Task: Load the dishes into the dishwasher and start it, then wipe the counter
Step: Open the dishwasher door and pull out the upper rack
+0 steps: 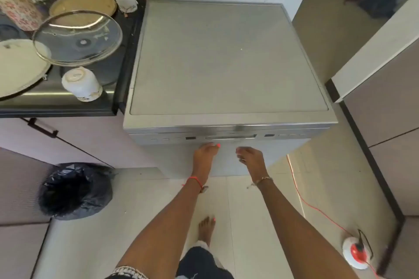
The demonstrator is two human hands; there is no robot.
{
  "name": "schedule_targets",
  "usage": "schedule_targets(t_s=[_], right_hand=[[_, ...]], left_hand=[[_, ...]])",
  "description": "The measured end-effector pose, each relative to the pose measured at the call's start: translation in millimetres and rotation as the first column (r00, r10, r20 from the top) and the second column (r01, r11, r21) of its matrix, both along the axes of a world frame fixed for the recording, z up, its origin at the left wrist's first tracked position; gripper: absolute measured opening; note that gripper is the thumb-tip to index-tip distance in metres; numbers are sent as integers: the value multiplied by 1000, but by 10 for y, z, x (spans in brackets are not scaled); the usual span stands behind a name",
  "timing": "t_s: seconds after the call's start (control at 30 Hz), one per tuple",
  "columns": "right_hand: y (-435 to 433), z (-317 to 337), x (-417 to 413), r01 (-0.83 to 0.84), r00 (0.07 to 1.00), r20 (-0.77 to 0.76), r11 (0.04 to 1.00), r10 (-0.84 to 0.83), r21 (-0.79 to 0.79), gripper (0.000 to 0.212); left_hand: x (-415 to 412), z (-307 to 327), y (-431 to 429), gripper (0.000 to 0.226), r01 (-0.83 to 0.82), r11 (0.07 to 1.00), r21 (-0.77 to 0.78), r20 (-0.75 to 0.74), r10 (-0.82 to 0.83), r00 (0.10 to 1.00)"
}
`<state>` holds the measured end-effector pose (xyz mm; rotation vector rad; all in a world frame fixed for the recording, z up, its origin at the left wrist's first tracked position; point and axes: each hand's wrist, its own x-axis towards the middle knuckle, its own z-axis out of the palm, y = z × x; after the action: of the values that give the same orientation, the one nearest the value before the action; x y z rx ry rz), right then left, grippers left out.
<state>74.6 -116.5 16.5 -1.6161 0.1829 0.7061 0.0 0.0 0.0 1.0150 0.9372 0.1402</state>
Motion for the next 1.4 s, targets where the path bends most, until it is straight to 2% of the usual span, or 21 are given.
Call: schedule_targets(t_s=[0.03,0.13,0.27,0.33,0.4,0.47,0.57,0.67,0.8,0.93,1.0,1.07,1.1,1.13,1.17,1.2,1.23,1.27,1.3,1.37,1.4], right_hand=[[47,-18,102,55,996,-78,991,-46,124,11],[139,-125,352,165,959,-276,917,-64,363,8],[86,-308,481,184,945,-327,793,21,581,9],[55,-392,504,185,938,-341,747,59,639,37],[77,-419,505,156,945,-318,749,77,644,64],[144,-395,495,149,961,-276,782,30,605,76],[203,-318,443,230,959,-268,796,-88,560,75],[229,-202,324,285,953,-240,822,-186,493,52],[107,-111,3,351,929,-253,862,-271,366,20],[-438,-123,-447,247,939,-317,905,-134,347,15],[-741,-133,-638,156,917,-398,946,-33,282,14],[-1036,-110,-776,-96,916,-382,992,122,85,18],[-1158,-95,-828,-256,930,-288,965,227,-64,12],[-1234,-86,-848,-352,936,-122,906,332,-235,6],[-1288,-92,-853,-345,904,100,849,415,-400,11],[-1295,-76,-832,-280,824,308,814,476,-509,14],[-1271,-53,-802,-244,725,439,795,530,-556,13],[-1220,-49,-745,-271,638,480,760,602,-591,19],[-1165,-81,-672,-348,553,451,687,700,-638,33],[-1106,-248,-600,-514,391,269,452,880,-729,59],[-1102,-330,-608,-567,331,158,330,930,-755,63]], left_hand=[[82,0,-8,26,-22,993,-113,46,27,999],[264,-52,0,9,-42,957,-288,175,96,980],[444,-98,-72,21,-92,911,-401,241,202,949],[488,-93,-113,15,-123,899,-421,238,240,941],[516,-117,-164,11,-166,891,-421,239,286,928],[532,-128,-205,8,-208,893,-400,242,322,915],[560,-107,-275,14,-261,907,-331,236,348,907],[538,-87,-383,7,-310,914,-261,216,368,904],[214,-110,-659,29,-314,923,-222,180,355,917],[-305,-114,-1022,37,-253,948,-193,117,278,953],[-579,-88,-1144,35,-180,962,-203,13,187,982],[-850,-39,-1211,30,-51,990,-133,-160,29,987],[-978,-27,-1238,27,48,999,15,-251,-43,967],[-1068,-16,-1238,22,160,954,254,-348,-64,935],[-1139,2,-1250,18,268,816,512,-428,-28,903],[-1176,33,-1255,15,349,613,708,-469,40,882],[-1190,33,-1243,14,374,434,820,-447,76,891],[-1175,2,-1193,19,382,334,861,-418,40,907],[-1158,-75,-1121,30,440,290,850,-444,-55,894],[-1162,-271,-1025,49,661,202,723,-620,-233,749],[-1195,-369,-999,49,746,160,647,-695,-279,663]])
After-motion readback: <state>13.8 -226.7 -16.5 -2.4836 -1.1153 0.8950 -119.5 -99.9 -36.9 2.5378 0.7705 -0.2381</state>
